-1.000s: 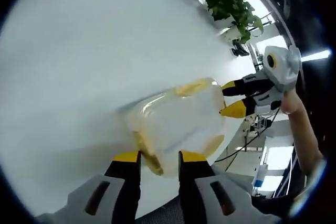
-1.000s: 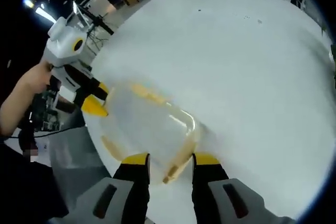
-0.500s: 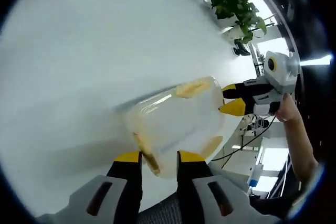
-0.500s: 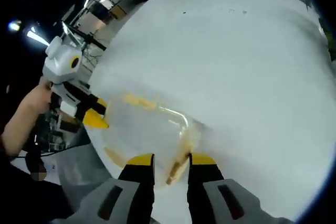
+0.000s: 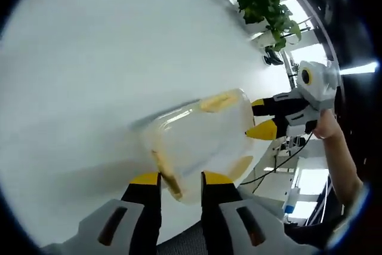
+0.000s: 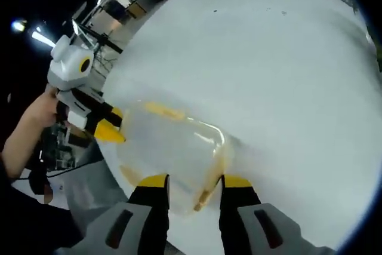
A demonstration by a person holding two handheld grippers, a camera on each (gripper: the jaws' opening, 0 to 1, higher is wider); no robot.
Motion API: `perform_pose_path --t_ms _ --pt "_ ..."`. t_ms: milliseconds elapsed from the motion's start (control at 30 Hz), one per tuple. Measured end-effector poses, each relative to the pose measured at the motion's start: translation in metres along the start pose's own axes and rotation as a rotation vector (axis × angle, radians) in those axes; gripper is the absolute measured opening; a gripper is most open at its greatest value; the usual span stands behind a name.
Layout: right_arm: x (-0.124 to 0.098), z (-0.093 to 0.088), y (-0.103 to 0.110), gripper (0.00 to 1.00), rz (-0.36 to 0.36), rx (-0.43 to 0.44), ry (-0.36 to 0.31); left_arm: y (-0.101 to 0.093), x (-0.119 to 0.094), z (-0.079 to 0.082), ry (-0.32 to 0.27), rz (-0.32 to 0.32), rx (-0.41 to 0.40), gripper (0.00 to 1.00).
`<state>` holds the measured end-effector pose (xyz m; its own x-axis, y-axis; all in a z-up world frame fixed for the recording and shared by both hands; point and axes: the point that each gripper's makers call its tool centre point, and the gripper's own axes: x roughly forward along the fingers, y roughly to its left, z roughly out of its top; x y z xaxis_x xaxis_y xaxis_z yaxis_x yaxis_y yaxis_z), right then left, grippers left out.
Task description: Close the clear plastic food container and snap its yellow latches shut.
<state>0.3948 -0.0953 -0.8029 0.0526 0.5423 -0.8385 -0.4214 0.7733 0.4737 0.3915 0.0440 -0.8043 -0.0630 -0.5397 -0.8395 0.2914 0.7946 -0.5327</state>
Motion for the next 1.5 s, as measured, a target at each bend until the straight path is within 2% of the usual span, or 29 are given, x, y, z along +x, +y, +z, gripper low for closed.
perform_pose_path --t_ms 133,367,467,533,600,633,700,800,867,1033,1300,1400,1467,1500 --pt "-0.002 -0.002 -0.001 0.28 0.020 0.051 0.001 -0.004 -0.002 0.002 -0.005 0.000 0.021 0.23" --pt "-0.005 -0.001 -0.002 0.29 0.028 0.040 -0.029 -0.005 -0.002 0.004 -0.042 -0.011 0.023 0.25" --pt "-0.007 0.005 -0.004 0.30 0.009 -0.060 -0.066 -0.004 -0.003 0.003 -0.057 -0.011 0.030 0.26" --pt "-0.008 0.007 -0.005 0.29 -0.007 -0.088 -0.062 -0.004 -0.006 0.004 -0.063 -0.006 0.046 0.24" --pt "-0.011 0.006 -0.004 0.27 -0.023 -0.125 -0.053 -0.004 -0.008 0.004 -0.066 0.008 0.079 0.23" --pt "-0.012 0.006 -0.005 0.26 -0.038 -0.166 -0.048 -0.002 -0.010 0.004 -0.062 0.030 0.136 0.23" --pt "-0.015 0.007 -0.006 0.25 -0.060 -0.217 -0.034 0.002 -0.013 0.004 -0.060 0.077 0.177 0.28" --pt "-0.016 0.009 -0.004 0.27 -0.058 -0.244 -0.031 0.000 -0.014 0.004 -0.052 0.114 0.272 0.35" --pt "-0.017 0.011 -0.003 0.27 -0.057 -0.269 -0.035 0.000 -0.015 0.004 -0.037 0.142 0.322 0.34" --pt "-0.022 0.015 -0.002 0.27 -0.081 -0.333 -0.030 -0.012 -0.018 0.013 -0.042 0.141 0.377 0.34" --pt "-0.026 0.026 0.009 0.27 -0.061 -0.429 -0.049 -0.021 -0.025 0.027 -0.051 0.145 0.455 0.33" --pt "-0.027 0.030 0.013 0.26 -0.052 -0.493 -0.052 -0.031 -0.025 0.028 -0.051 0.116 0.478 0.34" --pt "-0.027 0.031 0.017 0.26 -0.046 -0.528 -0.050 -0.036 -0.025 0.029 -0.050 0.119 0.529 0.34" --pt "-0.026 0.030 0.019 0.26 -0.040 -0.544 -0.038 -0.039 -0.024 0.030 -0.050 0.123 0.585 0.34"
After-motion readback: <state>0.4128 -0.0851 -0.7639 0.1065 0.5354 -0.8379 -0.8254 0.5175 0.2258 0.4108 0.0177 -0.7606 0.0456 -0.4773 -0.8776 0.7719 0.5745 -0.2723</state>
